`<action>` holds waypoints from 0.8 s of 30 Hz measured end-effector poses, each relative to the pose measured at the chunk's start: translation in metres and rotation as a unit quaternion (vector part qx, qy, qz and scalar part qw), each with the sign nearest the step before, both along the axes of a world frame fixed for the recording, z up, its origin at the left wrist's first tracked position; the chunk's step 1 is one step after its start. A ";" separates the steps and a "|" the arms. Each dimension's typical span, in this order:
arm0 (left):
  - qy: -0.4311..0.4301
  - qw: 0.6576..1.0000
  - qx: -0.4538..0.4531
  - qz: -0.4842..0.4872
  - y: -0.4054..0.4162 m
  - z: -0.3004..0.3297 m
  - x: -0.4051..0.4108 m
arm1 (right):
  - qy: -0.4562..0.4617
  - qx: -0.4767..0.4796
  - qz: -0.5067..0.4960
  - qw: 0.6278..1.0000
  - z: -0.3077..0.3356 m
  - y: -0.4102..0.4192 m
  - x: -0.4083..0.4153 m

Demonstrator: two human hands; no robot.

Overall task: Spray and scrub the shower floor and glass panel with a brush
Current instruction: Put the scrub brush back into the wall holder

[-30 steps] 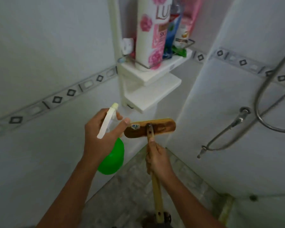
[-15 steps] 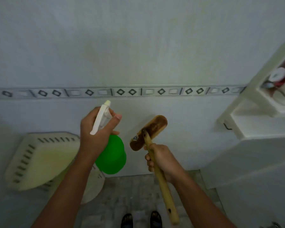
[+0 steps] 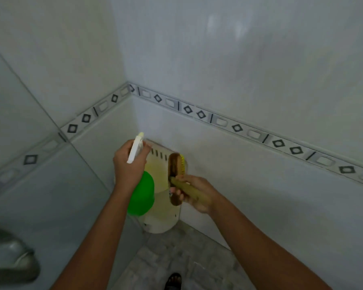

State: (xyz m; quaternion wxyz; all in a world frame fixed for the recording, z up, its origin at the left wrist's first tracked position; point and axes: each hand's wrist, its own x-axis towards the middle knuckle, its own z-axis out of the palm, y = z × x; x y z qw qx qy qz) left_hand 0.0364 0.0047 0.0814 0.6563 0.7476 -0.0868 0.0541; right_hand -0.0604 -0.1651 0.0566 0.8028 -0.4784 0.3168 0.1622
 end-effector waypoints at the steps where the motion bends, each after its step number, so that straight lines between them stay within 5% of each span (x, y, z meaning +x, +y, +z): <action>1: 0.002 1.000 0.005 0.015 0.004 -0.005 0.006 | -0.003 0.009 -0.015 1.000 -0.004 0.005 0.014; 7: 0.005 0.998 0.015 0.062 0.014 -0.029 0.033 | -0.018 -0.089 0.063 0.994 -0.019 0.025 0.082; 16: -0.001 0.997 0.026 0.067 0.005 -0.067 0.063 | -0.068 -0.347 0.127 0.927 -0.033 0.035 0.143; 24: 0.003 0.999 0.000 0.038 0.002 -0.082 0.077 | -0.097 -0.397 0.169 0.897 -0.039 0.018 0.166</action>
